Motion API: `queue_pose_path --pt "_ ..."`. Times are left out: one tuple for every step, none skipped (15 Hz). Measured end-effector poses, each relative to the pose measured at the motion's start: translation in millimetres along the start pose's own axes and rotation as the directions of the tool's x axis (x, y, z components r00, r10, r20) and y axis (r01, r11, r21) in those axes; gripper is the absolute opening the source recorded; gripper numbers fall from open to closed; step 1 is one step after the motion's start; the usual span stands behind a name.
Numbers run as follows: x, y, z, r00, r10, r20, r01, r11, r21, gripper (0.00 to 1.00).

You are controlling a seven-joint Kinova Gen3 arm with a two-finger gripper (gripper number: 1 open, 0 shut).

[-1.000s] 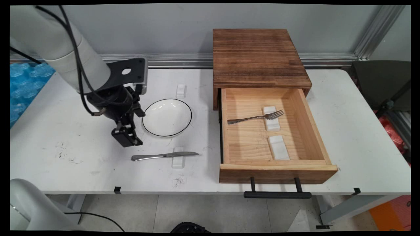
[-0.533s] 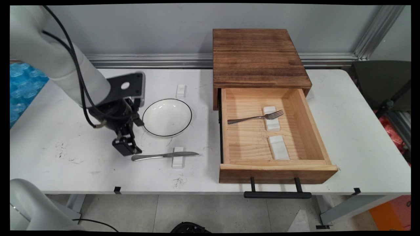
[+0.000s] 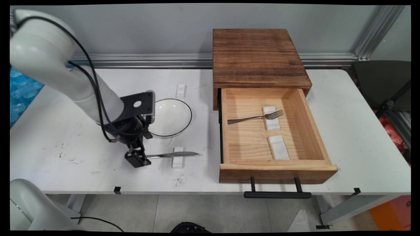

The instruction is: Pick up the knife from the right of the white plate

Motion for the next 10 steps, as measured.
queue_pose_path --pt "0 0 4 1.0 -0.001 -0.002 0.001 1.0 -0.002 1.0" --pt "1 0 11 1.0 -0.002 -0.004 0.002 1.0 -0.006 1.0" --pt "2 -1 18 1.0 -0.002 -0.006 0.002 1.0 -0.01 1.0" --pt "3 -2 22 1.0 -0.002 -0.009 0.002 1.0 -0.011 1.0" --pt "3 -2 27 1.0 -0.001 -0.011 0.001 1.0 -0.014 1.0" --pt "4 -3 32 1.0 0.0 -0.013 0.0 1.0 -0.017 1.0" --pt "5 -4 35 1.0 0.003 -0.015 -0.003 1.0 -0.021 1.0" --pt "5 -4 38 1.0 0.006 -0.016 -0.006 1.0 -0.024 1.0" --pt "5 -5 40 1.0 0.009 -0.017 -0.01 1.0 -0.026 1.0" --pt "5 -5 41 1.0 0.012 -0.017 -0.012 1.0 -0.026 1.0"
